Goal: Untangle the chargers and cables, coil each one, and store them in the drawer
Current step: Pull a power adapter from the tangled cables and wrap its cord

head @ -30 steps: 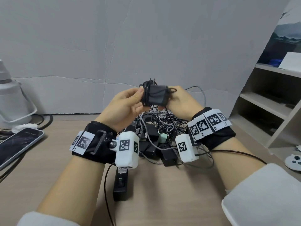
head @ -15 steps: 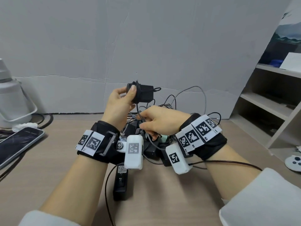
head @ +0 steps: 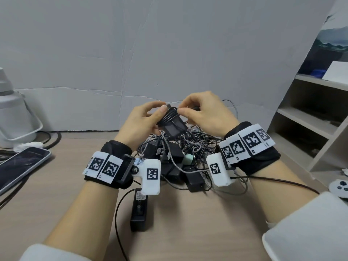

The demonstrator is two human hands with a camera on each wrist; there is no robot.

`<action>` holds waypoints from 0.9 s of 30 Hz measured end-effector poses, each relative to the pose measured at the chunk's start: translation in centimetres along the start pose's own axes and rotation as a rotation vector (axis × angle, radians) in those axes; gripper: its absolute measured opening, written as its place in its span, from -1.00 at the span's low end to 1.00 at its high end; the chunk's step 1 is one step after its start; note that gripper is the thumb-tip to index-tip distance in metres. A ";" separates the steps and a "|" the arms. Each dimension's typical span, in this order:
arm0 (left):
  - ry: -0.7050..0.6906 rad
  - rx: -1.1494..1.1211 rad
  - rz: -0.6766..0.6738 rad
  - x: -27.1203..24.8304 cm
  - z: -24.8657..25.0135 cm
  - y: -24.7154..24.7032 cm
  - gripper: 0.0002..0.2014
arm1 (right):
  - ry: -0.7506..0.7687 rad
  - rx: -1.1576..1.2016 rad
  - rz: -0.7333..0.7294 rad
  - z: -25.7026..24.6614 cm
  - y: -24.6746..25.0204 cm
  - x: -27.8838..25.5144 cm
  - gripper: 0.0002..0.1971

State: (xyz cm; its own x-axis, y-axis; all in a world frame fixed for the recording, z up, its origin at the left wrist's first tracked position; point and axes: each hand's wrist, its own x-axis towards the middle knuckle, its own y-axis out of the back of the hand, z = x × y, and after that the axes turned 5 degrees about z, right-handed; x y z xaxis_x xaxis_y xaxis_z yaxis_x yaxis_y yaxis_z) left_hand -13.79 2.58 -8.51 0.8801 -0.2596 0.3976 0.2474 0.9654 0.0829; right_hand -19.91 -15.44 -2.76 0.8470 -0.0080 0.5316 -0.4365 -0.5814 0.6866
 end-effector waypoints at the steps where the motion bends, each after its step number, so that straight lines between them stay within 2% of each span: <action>1: -0.001 -0.001 -0.009 -0.1 0.0 -0.1 -0.72 | -0.003 -0.010 0.013 0.3 -0.1 0.0 -0.84; 6: -0.017 -0.087 -0.051 -0.4 0.3 -0.4 -0.89 | -0.131 0.138 -0.018 1.1 -1.3 -0.5 -0.72; 10: -0.035 -0.092 -0.075 -0.4 0.3 -0.5 -0.86 | -0.272 0.377 0.014 0.9 -1.9 -1.1 -0.76; 13: -0.072 -0.011 -0.064 -0.4 0.4 -0.4 -0.89 | -0.309 0.449 0.062 0.6 -1.9 -1.1 -0.76; 17: -0.097 0.100 -0.029 -0.5 0.6 -0.4 -0.83 | -0.294 0.415 0.074 0.4 -2.0 -1.2 -0.74; 22: -0.101 0.303 -0.053 -0.1 0.1 0.0 -0.81 | -0.269 0.313 0.066 0.1 -2.5 -1.4 -0.71; 24: -0.117 0.398 -0.074 0.0 -0.1 0.1 -0.79 | -0.273 0.290 0.030 0.0 -2.6 -1.4 -0.68; 27: -0.159 0.414 -0.115 0.0 -0.3 0.3 -0.81 | -0.272 0.219 -0.067 -0.1 -2.5 -1.6 -0.66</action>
State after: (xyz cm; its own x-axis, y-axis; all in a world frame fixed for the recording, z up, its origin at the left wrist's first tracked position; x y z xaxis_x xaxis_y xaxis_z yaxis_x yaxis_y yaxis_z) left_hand -13.59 2.81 -8.75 0.7754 -0.3894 0.4971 0.1283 0.8679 0.4798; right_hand -20.23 -13.89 -5.28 0.9343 -0.1632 0.3169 -0.3266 -0.7482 0.5776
